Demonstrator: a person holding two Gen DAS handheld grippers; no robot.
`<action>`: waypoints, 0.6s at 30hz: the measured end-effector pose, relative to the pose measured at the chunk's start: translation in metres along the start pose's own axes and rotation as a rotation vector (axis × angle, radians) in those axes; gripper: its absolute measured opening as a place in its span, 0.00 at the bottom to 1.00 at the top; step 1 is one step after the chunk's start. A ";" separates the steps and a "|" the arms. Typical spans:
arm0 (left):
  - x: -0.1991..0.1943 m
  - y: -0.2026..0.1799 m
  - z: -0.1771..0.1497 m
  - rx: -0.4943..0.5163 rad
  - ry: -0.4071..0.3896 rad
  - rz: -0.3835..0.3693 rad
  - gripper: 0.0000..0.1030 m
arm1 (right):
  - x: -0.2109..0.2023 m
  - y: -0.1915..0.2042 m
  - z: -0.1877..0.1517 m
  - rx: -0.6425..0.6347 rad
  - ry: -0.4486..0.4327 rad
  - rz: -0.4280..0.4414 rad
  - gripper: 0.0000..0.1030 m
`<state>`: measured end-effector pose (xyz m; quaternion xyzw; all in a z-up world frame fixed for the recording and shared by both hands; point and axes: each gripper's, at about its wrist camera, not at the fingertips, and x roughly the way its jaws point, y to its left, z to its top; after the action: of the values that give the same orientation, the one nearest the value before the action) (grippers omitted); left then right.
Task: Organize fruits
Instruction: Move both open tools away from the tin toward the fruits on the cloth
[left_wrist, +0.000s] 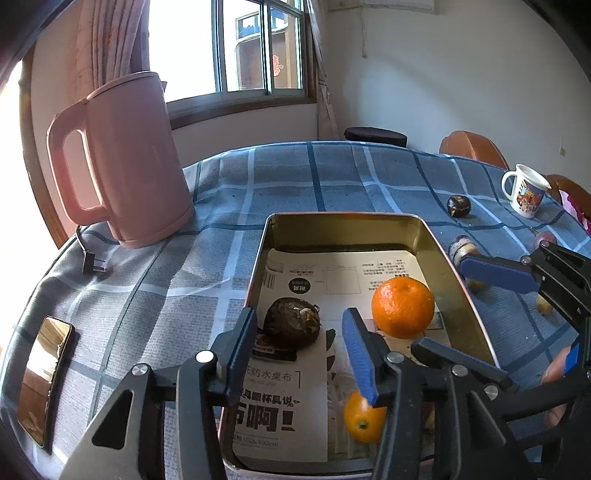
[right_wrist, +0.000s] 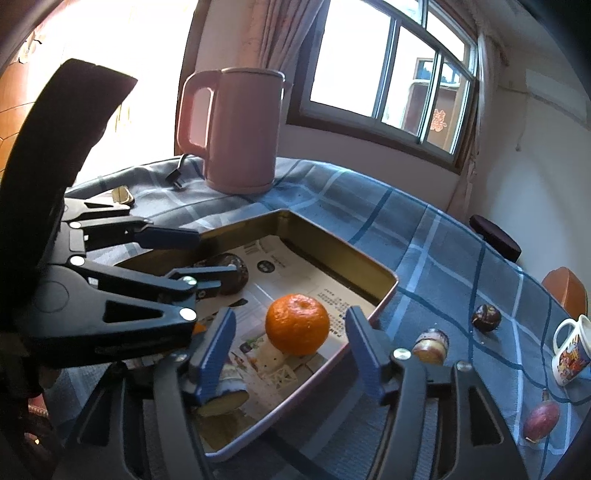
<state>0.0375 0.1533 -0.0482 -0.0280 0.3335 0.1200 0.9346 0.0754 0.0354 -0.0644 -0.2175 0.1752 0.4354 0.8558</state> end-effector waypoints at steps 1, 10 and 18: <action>-0.001 0.000 0.000 0.001 0.000 0.001 0.50 | -0.001 0.000 0.000 0.001 -0.006 -0.007 0.65; -0.027 -0.012 0.006 0.005 -0.100 -0.014 0.71 | -0.028 -0.014 -0.003 0.048 -0.073 -0.066 0.75; -0.044 -0.046 0.012 0.041 -0.159 -0.070 0.72 | -0.069 -0.056 -0.023 0.163 -0.098 -0.159 0.76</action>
<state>0.0232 0.1017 -0.0124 -0.0110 0.2594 0.0822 0.9622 0.0803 -0.0529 -0.0379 -0.1390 0.1502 0.3606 0.9100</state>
